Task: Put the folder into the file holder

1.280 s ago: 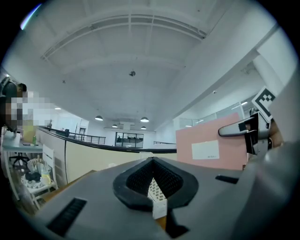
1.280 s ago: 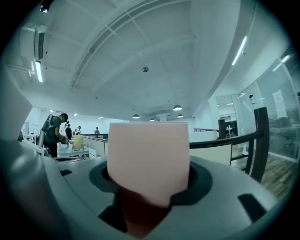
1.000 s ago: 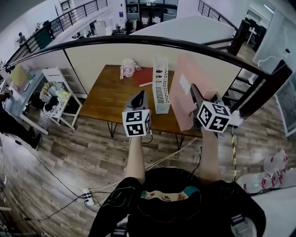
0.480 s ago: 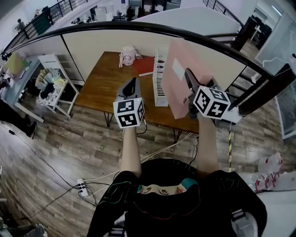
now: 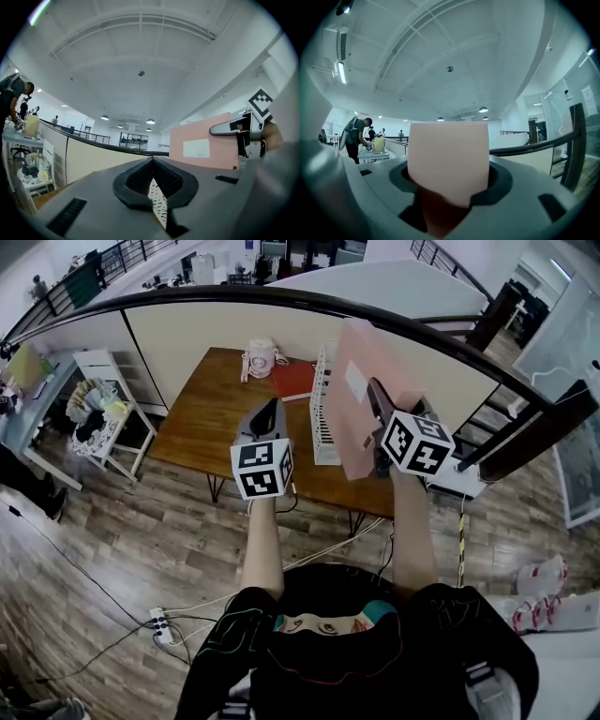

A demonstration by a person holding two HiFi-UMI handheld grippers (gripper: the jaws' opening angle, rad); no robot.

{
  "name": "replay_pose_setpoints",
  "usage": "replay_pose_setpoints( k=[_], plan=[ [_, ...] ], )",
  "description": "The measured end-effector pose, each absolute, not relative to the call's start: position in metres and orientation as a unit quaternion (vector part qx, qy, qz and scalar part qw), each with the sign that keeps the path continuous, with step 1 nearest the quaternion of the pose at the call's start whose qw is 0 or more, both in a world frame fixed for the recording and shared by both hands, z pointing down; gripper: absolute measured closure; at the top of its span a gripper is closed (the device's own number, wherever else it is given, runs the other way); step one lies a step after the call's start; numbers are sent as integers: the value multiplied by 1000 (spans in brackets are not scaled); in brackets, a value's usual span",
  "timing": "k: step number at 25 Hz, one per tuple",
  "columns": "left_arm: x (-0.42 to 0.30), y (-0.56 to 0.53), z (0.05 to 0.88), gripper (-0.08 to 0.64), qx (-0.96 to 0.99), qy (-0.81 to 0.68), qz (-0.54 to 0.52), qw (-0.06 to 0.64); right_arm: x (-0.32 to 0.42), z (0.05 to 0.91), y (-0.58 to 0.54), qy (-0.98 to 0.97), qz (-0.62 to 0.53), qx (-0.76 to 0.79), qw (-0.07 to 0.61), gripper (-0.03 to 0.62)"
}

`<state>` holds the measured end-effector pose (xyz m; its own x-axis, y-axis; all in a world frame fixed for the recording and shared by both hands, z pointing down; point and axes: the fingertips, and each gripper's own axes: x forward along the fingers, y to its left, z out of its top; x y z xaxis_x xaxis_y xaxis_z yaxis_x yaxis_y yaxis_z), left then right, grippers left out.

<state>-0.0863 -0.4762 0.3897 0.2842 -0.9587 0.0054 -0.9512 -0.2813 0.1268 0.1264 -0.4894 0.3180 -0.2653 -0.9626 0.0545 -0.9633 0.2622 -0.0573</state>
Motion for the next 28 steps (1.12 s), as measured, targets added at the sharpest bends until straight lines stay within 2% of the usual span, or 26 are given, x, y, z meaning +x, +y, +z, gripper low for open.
replay_pose_setpoints(
  k=[28],
  plan=[
    [-92,-527,437,560,802,-590,-12,95,107,336,-574,-773,41,633,-3,314]
  ],
)
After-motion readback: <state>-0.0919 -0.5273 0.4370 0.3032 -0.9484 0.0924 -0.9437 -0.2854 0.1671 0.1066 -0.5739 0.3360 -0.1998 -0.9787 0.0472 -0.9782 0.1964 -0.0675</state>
